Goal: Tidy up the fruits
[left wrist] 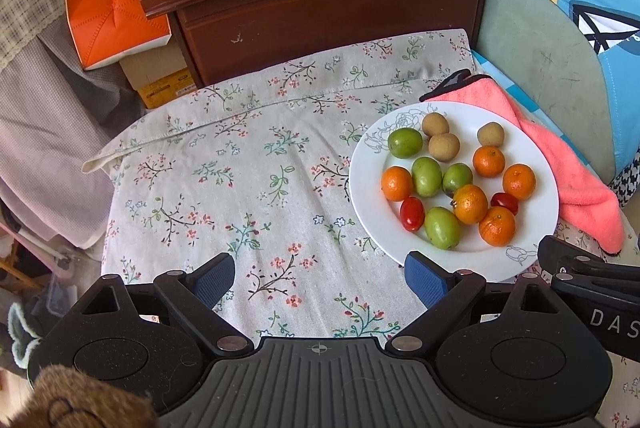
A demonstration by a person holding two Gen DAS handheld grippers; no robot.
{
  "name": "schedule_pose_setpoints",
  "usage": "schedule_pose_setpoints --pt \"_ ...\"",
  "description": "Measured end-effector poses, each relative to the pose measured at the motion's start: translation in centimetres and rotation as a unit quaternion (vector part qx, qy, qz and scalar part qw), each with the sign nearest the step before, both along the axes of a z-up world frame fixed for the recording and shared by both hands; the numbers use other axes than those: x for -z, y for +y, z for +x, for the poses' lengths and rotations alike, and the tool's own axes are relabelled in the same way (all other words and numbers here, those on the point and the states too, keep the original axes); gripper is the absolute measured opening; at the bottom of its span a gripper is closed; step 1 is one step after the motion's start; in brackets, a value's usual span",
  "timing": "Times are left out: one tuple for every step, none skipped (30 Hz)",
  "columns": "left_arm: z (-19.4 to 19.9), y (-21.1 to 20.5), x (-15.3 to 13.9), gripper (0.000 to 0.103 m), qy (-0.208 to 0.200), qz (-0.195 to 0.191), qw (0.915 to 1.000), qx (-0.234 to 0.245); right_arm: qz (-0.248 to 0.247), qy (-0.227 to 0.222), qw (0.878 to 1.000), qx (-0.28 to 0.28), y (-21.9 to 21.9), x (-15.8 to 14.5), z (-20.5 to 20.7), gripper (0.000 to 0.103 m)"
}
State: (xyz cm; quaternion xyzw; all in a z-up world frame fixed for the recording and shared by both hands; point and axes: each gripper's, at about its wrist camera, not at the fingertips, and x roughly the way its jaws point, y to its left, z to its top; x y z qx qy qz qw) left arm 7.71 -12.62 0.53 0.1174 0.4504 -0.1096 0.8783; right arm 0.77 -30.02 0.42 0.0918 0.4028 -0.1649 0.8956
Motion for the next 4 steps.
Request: schedule_pose_setpoints --pt "-0.04 0.19 0.02 0.093 0.000 0.000 1.0000 -0.002 0.001 -0.002 1.000 -0.003 0.11 0.04 -0.01 0.101" --pt "-0.09 0.41 0.06 0.093 0.000 0.000 1.0000 -0.003 0.001 -0.004 1.000 -0.007 0.24 0.05 -0.05 0.101" --pt "-0.15 0.62 0.08 0.093 0.001 -0.001 1.0000 -0.005 0.003 -0.005 1.000 -0.010 0.36 0.08 -0.06 0.101" --pt "-0.17 0.85 0.10 0.093 0.002 -0.003 1.0000 -0.007 0.004 -0.007 1.000 -0.013 0.47 0.11 -0.06 0.101"
